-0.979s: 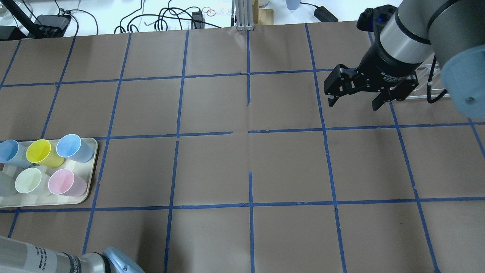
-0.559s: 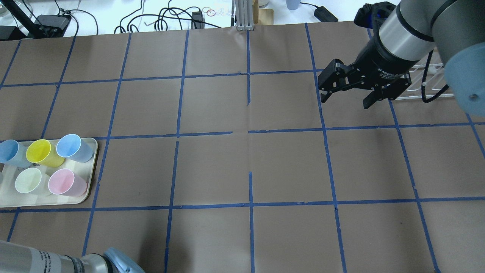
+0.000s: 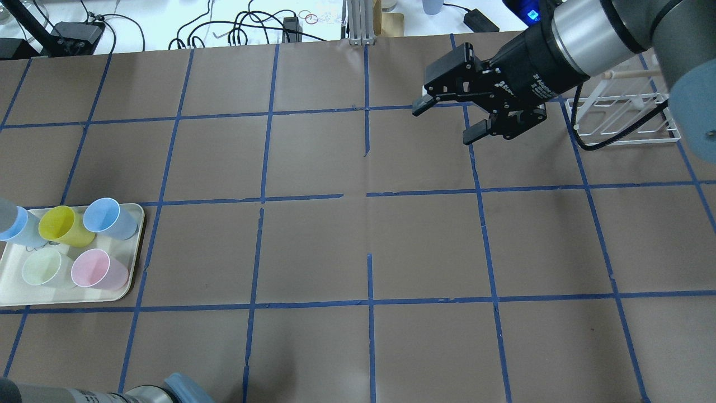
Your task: Transfer IKEA cup to right arm and place on rack
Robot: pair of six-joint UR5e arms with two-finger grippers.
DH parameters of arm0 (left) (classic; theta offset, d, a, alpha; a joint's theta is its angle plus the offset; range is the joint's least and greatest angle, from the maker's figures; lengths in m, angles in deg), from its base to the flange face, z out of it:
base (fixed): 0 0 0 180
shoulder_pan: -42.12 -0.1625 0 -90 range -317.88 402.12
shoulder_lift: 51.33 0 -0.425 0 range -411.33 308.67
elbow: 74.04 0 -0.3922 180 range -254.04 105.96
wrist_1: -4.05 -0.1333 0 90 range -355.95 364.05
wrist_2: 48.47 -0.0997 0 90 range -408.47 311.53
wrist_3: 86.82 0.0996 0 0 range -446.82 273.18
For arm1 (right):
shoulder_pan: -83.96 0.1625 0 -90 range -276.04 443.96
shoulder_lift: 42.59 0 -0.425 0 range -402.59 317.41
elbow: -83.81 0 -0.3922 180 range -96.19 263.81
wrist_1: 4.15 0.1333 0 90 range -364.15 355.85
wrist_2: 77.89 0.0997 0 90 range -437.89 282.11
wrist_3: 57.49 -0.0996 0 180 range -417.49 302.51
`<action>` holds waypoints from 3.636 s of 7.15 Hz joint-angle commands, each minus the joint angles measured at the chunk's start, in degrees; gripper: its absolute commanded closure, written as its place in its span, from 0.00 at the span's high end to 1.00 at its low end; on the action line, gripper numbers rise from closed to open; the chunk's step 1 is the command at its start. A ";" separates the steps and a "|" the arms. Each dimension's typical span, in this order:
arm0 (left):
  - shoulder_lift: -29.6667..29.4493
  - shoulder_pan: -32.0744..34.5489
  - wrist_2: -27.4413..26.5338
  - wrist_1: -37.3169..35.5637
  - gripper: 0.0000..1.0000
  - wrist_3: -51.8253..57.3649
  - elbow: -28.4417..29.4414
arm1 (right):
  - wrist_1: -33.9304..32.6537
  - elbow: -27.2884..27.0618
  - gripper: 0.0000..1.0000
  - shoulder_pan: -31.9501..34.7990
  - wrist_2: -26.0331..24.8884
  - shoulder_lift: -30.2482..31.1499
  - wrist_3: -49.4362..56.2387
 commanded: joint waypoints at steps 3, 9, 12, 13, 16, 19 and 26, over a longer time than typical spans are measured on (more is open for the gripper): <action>6.09 10.22 28.18 22.01 0.00 -11.18 -1.25 | 3.84 -2.18 1.00 -3.32 27.43 -0.30 0.09; 6.54 31.92 62.24 25.57 0.00 -24.57 -4.67 | 3.84 -12.12 1.00 -6.06 49.35 -0.91 4.74; 6.71 37.22 67.01 25.48 0.00 -24.75 -4.50 | 2.96 -12.13 1.00 -5.27 49.35 -2.76 7.19; 6.63 37.75 67.02 25.57 0.00 -25.18 -4.59 | 3.13 -12.04 1.00 -5.09 49.53 -3.11 7.73; 6.63 39.86 68.06 25.48 0.00 -25.54 -5.46 | 3.66 -11.60 1.00 -3.25 52.96 -3.11 4.94; 6.71 40.39 68.16 25.39 0.00 -25.54 -5.56 | 3.57 -11.60 1.00 -1.49 53.13 -4.43 5.10; 6.54 40.39 68.16 25.22 0.00 -25.54 -5.64 | 2.96 -10.55 0.97 1.24 53.49 -4.52 2.03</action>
